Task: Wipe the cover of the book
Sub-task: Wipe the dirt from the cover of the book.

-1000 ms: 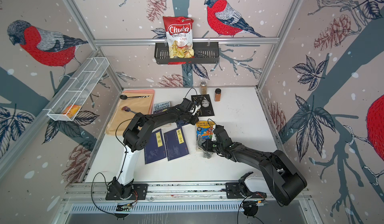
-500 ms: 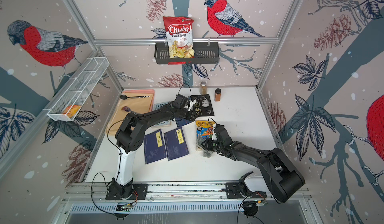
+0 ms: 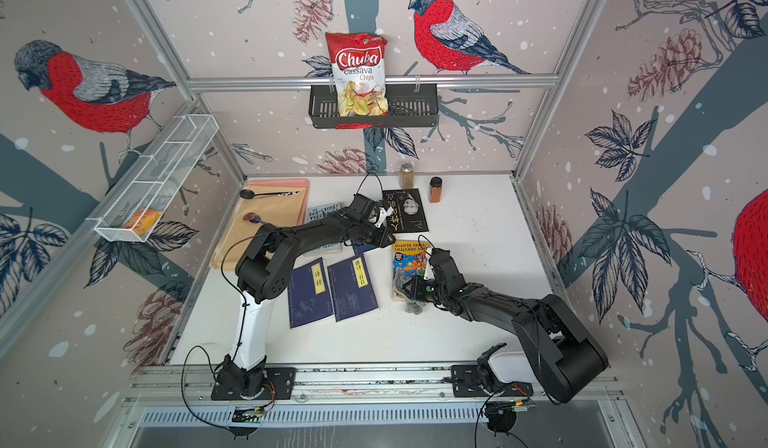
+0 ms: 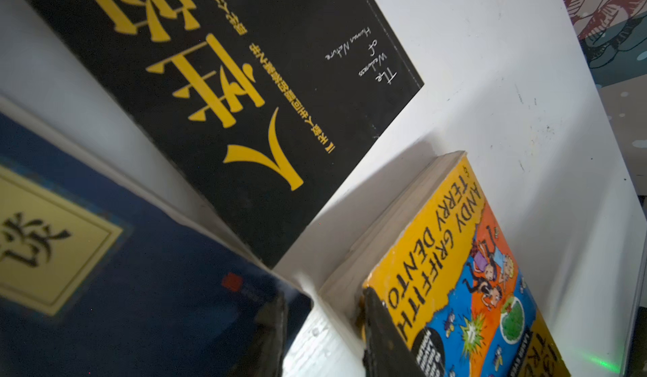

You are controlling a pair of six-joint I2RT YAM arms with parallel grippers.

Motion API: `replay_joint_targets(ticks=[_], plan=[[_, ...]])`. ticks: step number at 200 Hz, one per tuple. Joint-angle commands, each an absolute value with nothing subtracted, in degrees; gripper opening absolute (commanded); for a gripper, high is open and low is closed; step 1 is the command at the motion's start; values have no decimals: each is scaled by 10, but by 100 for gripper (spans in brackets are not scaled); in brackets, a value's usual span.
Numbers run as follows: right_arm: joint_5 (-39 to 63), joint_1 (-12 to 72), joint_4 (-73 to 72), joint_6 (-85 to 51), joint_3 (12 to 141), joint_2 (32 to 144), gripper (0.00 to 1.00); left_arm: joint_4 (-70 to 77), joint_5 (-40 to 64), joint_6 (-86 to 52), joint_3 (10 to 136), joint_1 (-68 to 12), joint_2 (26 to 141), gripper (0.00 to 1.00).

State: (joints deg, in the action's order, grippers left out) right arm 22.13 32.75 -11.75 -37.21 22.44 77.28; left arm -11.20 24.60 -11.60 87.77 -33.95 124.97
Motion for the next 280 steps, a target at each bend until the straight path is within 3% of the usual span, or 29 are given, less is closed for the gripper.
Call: replay_joint_targets(ticks=[1,89,195,231,280], plan=[[141,323,-11,-360,218,784,4,-117,263,-98,881,-344,1255,30],[120,284,-32,-362,265,837,4,-96,297,-86,863,-355,1255,6],[112,258,-63,-337,477,1076,3,-74,312,-93,844,-363,1250,1],[105,268,-44,-333,492,1060,3,-70,307,-100,843,-363,1252,0],[86,320,-18,-345,403,972,4,-72,296,-106,843,-363,1251,0]])
